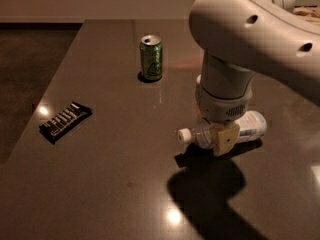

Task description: Knock blue plastic bottle over

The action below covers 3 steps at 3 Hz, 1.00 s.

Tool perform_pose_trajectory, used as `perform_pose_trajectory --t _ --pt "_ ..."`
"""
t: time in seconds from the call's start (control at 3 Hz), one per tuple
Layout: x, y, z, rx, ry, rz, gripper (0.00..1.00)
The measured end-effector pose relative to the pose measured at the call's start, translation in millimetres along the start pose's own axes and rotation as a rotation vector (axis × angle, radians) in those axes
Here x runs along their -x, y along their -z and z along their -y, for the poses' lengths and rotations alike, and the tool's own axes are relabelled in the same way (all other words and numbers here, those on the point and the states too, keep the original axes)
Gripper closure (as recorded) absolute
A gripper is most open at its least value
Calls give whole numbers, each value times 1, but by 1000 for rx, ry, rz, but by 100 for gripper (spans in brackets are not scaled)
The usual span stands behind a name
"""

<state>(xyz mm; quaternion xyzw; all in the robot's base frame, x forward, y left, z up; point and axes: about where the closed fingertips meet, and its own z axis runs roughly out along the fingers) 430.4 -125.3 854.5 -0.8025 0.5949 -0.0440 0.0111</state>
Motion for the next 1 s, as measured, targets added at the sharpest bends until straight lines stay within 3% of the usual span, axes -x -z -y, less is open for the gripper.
perform_pose_trajectory --t 0.33,0.67,1.0 --pt "-6 -16 -6 -1 9 -11 15" --pt "-5 -15 -5 -3 9 -10 0" --pt "-5 -15 -5 -3 9 -10 0"
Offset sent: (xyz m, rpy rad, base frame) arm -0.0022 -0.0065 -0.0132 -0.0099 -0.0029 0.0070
